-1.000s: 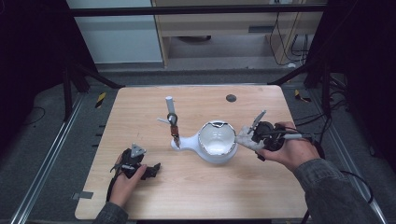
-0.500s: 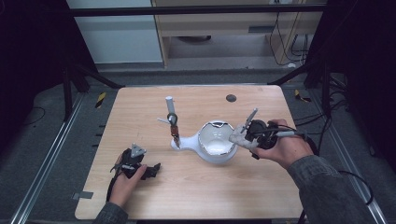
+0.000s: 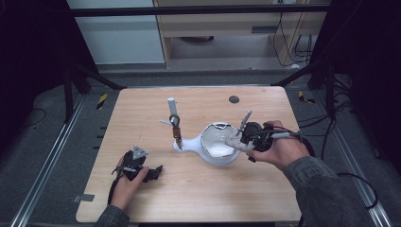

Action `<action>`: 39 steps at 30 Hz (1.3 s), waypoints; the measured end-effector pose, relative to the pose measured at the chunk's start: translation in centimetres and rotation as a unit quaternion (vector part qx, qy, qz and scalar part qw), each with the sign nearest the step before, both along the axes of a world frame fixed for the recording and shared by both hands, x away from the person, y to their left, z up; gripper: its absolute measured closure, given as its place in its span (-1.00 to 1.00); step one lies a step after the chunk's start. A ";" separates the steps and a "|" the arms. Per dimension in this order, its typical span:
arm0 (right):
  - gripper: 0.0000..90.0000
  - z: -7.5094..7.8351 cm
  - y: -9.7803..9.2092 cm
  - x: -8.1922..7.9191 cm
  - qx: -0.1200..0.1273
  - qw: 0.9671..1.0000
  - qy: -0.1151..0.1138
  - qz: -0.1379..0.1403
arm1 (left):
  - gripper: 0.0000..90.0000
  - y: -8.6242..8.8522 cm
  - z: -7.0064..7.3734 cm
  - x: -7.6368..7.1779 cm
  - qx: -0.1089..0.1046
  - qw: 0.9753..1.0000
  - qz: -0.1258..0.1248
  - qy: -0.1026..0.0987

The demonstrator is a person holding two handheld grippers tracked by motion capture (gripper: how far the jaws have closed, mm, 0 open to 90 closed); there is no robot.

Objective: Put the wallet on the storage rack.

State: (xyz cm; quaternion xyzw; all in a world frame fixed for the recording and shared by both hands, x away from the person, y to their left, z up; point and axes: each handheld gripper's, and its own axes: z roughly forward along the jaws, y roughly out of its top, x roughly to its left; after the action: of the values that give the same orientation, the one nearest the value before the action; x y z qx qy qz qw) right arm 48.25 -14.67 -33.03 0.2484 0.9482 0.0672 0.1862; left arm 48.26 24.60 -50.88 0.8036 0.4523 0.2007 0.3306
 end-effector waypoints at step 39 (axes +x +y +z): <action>-0.28 -3.0 4.6 2.7 -0.029 0.998 0.051 0.015 | -1.00 -0.1 0.0 0.0 0.000 1.000 -0.003 0.000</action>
State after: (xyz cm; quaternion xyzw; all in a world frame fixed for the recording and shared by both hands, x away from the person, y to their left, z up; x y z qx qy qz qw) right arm 50.93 -10.11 -36.00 0.2316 0.9616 0.0294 0.1441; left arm 48.28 24.50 -50.88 0.8050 0.4501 0.1999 0.3309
